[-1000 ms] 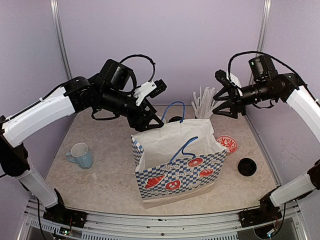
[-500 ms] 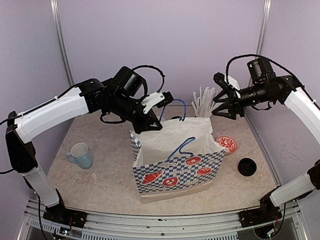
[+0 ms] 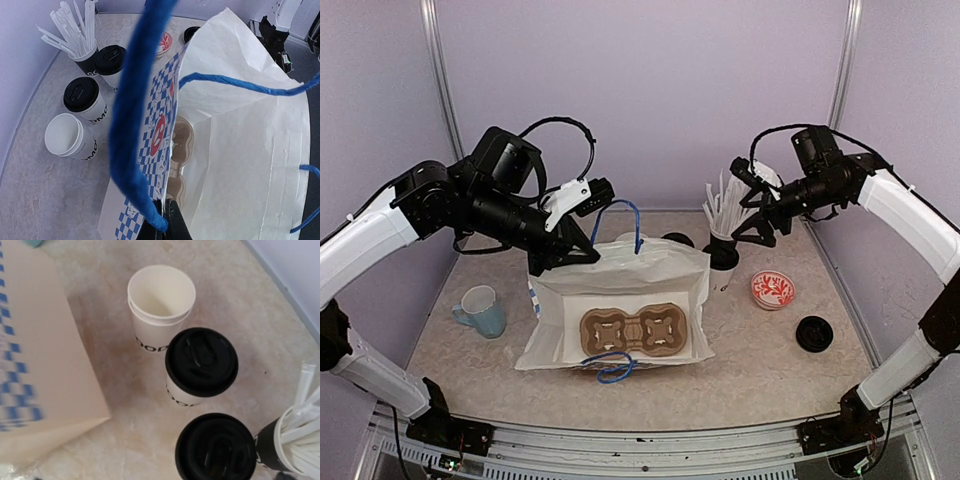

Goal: Pack the takeout coffee

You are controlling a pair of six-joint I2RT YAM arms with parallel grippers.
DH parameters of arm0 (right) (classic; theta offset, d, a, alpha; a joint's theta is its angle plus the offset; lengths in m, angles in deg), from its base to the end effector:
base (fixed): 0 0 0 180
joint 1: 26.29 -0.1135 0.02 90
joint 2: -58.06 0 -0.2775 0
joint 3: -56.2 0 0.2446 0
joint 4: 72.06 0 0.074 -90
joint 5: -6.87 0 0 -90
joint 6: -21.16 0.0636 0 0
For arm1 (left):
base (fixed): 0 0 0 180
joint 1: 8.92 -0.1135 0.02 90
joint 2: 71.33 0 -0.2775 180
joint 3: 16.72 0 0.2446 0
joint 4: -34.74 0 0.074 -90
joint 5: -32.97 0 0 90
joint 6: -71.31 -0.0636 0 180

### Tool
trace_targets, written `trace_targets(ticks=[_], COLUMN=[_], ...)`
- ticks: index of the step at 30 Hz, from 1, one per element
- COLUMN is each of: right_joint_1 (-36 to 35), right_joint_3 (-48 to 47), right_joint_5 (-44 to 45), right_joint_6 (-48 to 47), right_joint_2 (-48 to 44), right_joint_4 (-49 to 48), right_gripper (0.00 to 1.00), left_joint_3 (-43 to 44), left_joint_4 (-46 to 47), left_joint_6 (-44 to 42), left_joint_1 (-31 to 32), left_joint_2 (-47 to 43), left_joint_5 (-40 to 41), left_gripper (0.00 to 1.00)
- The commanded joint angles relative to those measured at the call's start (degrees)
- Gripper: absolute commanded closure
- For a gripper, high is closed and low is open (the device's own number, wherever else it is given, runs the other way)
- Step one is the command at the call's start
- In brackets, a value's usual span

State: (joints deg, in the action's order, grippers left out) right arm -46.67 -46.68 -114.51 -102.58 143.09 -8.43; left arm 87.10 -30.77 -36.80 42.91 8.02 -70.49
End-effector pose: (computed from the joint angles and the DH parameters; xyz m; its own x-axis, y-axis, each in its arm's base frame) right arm 0.2868 0.1419 0.3730 -0.2044 -0.5818 -0.7872 -0.9035 0.4217 -0.0770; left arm 0.1699 -0.2401 0.3983 -0.1143 0.6345 -0.7644 0.9560 0.2796 0.0892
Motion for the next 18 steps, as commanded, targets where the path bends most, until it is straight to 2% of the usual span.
trace_targets(ticks=[1, 4, 7, 9, 18], right_joint_1=[0.4, 0.0, -0.1, -0.1, -0.1], right_joint_3=[-1.1, -1.4, -2.5, -3.6, -11.0], right_joint_5=[-0.3, 3.1, 9.5, 12.7, 17.9], right_joint_6=[-2.1, -1.3, -1.2, -1.5, -1.5], right_joint_2=[2.4, 5.6, 9.5, 12.5, 22.8], right_joint_4=[-1.5, -3.4, -4.4, -3.8, 0.1], right_gripper=[0.01, 0.07, 0.19, 0.22, 0.20], left_joint_3=[-2.9, -3.7, -3.3, -2.7, -1.4], left_joint_4=[-2.2, -2.1, -2.0, -2.3, -2.8], left_joint_6=[0.6, 1.0, 0.9, 1.0, 1.1], left_joint_1=[-0.6, -1.9, -2.9, -3.1, -2.5], left_joint_2=[-1.6, -2.6, -3.3, -3.1, -0.6], left_joint_5=[0.3, 0.1, -1.3, -3.4, -4.2], left_gripper=[1.00, 1.00, 1.00, 1.00, 1.00])
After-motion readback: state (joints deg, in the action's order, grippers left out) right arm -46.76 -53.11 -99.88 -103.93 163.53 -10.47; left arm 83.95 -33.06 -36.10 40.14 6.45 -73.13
